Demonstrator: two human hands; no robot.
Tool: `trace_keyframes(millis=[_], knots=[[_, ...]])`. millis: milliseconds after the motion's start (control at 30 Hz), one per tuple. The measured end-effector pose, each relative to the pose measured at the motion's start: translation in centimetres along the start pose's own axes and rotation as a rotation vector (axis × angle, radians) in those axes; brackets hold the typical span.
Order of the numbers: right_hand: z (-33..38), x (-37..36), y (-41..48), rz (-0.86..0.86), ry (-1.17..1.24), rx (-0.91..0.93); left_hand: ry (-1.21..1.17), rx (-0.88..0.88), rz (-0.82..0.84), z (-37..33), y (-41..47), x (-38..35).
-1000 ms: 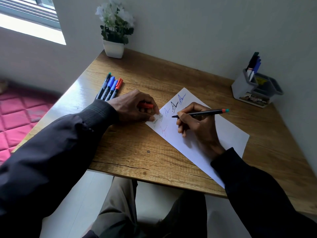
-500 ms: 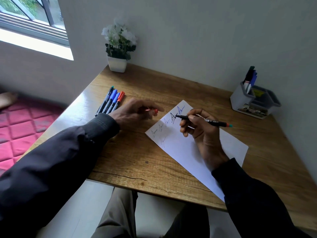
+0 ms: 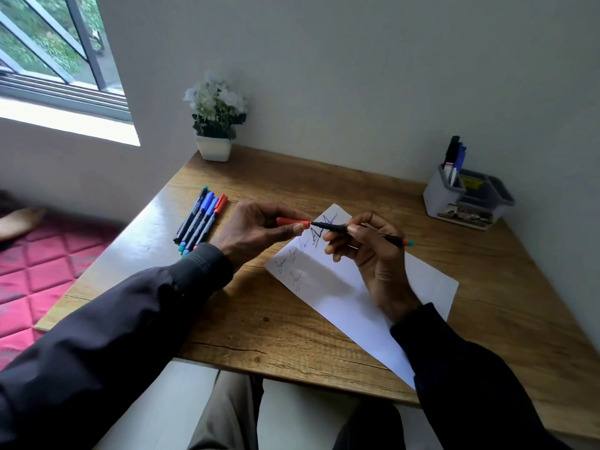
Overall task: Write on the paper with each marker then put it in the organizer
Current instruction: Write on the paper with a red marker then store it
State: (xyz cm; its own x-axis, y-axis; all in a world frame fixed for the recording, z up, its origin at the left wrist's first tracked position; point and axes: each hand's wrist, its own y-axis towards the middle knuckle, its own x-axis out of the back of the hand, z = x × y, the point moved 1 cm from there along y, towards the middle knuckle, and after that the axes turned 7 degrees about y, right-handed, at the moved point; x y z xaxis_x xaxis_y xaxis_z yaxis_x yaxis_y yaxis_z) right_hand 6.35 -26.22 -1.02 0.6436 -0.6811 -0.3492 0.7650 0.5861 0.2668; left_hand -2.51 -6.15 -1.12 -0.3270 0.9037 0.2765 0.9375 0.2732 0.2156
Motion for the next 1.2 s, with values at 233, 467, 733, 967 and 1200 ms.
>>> trace_keyframes(millis=[233, 467, 733, 967, 1200], knots=[[0.1, 0.3, 0.1, -0.008, -0.027, 0.026, 0.002, -0.042, -0.044, -0.6, -0.2, -0.4], [-0.2, -0.2, -0.1, 0.015, -0.279, 0.114, 0.07, -0.113, -0.015, -1.8, -0.2, -1.1], [0.5, 0.8, 0.2, -0.076, -0.149, 0.038, 0.076, -0.114, -0.082, -2.4, 0.1, -1.4], [-0.3, 1.0, 0.4, -0.078, -0.288, 0.142, 0.171, -0.119, -0.149, -3.0, 0.7, -1.6], [0.4, 1.7, 0.7, -0.136, -0.362, 0.187, 0.14, -0.087, -0.172, -4.0, 1.5, -3.7]])
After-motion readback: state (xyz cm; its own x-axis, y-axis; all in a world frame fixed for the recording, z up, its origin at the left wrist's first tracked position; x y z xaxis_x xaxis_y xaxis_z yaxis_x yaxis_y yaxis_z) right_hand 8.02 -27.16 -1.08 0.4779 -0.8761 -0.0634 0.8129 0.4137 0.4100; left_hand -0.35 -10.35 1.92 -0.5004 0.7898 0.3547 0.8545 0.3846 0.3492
